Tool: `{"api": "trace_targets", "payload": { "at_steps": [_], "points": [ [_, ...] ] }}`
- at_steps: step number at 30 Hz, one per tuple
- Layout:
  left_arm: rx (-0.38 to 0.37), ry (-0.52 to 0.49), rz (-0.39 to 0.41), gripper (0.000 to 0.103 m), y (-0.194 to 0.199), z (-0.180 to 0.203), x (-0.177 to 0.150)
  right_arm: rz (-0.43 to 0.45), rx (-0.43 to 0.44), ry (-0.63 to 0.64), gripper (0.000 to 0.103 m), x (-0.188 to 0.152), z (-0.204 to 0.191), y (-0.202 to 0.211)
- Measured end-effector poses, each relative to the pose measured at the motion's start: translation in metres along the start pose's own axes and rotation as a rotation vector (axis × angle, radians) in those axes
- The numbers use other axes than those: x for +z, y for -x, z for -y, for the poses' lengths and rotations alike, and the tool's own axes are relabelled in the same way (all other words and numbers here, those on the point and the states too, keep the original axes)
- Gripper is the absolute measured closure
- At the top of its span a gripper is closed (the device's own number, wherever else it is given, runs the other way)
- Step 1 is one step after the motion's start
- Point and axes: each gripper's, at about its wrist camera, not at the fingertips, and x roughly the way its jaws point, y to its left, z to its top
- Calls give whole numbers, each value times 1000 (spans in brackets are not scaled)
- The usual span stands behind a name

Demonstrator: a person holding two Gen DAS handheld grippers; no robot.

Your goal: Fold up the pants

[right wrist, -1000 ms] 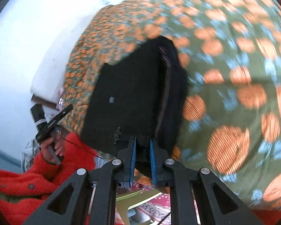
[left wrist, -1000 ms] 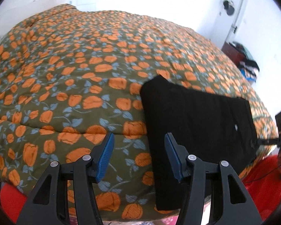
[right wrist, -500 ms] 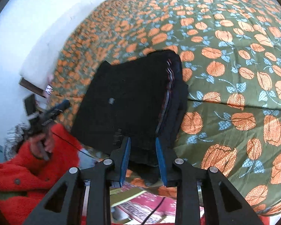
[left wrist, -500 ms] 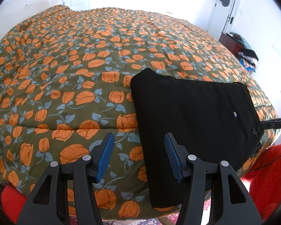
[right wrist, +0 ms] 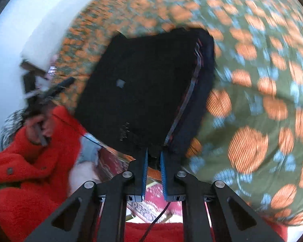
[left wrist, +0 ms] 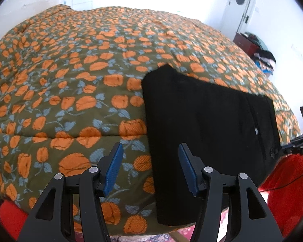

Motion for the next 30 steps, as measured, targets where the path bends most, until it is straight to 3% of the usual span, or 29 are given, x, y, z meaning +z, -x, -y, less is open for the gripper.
{"api": "trace_targets", "payload": {
  "at_steps": [3, 4, 7, 13, 17, 19, 22, 26, 30],
  "points": [
    [4, -39, -23, 44, -4, 9, -6, 49, 23, -13, 88, -2, -2, 9],
    [3, -55, -28, 44, -5, 13, -8, 55, 12, -6, 82, -1, -4, 15],
    [5, -85, -29, 44, -6, 22, -10, 93, -108, 74, 82, 5, -21, 39],
    [7, -136, -41, 44, -9, 40, -12, 269, -306, 253, 82, 51, -76, 61],
    [18, -180, -51, 44, -9, 48, -18, 342, -275, 226, 82, 85, -81, 41],
    [26, -192, -55, 44, -10, 50, -19, 322, -280, 193, 82, 92, -73, 19],
    [32, -190, -56, 44, -8, 49, -19, 167, -332, 177, 82, 85, -60, -24],
    [45, -178, -61, 42, -10, 46, -18, 206, -383, 205, 82, 67, -79, -8],
    [51, -171, -69, 42, -13, 47, -15, 278, -358, 249, 82, 42, -106, 19]
  ]
}}
